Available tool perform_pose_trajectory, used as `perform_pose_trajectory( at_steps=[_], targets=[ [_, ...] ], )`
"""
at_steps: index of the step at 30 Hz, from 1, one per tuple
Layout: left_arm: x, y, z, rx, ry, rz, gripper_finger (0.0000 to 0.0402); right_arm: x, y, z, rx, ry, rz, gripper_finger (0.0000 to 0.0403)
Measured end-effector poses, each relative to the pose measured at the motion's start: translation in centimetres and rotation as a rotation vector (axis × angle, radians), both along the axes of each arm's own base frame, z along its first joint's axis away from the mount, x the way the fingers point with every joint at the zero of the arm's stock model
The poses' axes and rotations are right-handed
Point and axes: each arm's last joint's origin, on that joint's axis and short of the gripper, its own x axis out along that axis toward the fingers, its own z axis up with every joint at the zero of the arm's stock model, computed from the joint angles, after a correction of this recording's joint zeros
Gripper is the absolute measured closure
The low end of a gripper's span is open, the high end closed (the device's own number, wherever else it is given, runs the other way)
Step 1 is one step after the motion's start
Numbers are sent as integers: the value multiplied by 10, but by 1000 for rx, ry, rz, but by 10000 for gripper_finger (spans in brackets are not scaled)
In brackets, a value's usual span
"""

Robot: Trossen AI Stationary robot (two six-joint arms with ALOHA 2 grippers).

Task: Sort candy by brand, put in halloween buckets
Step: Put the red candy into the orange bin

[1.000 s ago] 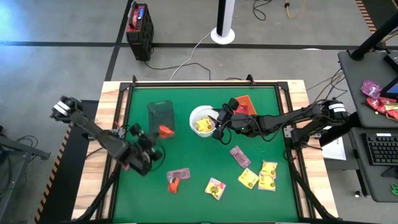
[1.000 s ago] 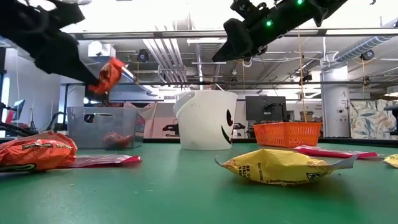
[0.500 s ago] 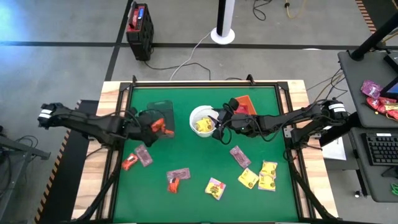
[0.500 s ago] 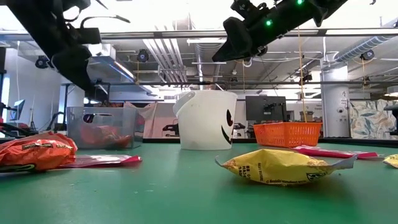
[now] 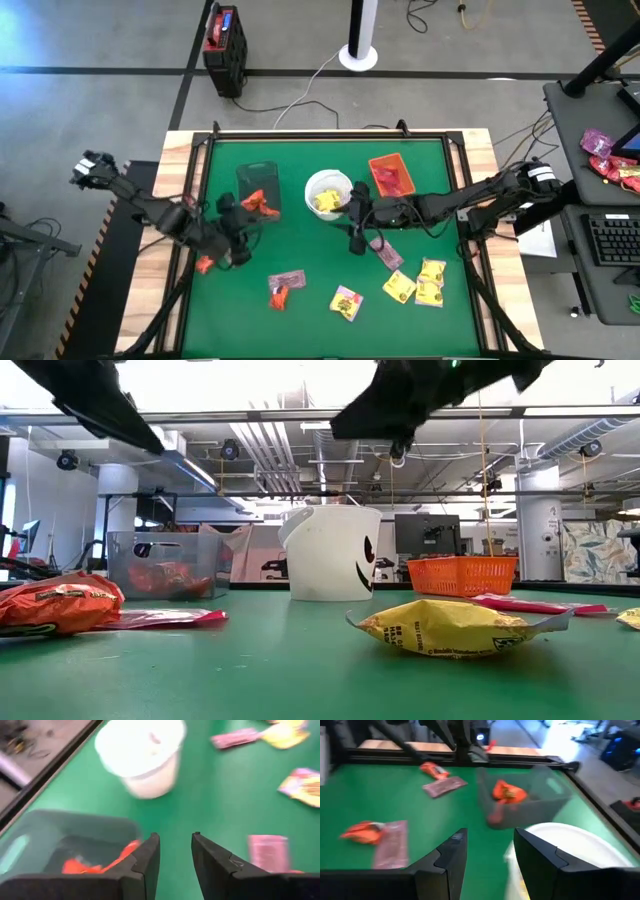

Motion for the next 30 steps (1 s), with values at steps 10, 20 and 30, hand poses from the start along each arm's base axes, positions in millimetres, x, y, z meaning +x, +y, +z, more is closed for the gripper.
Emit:
perform_pose_trajectory(
  at_steps=[10, 20, 30],
  targets=[
    [-7, -46, 1, 104, -117, -121, 310, 18, 56, 21, -36, 123, 33, 248],
    [-5, -49, -2, 160, -81, -149, 310, 68, 98, 10, -30, 241, 103, 238],
    [-5, -46, 1, 314, -108, -110, 310, 114, 117, -46, -28, 346, 120, 175]
  ],
)
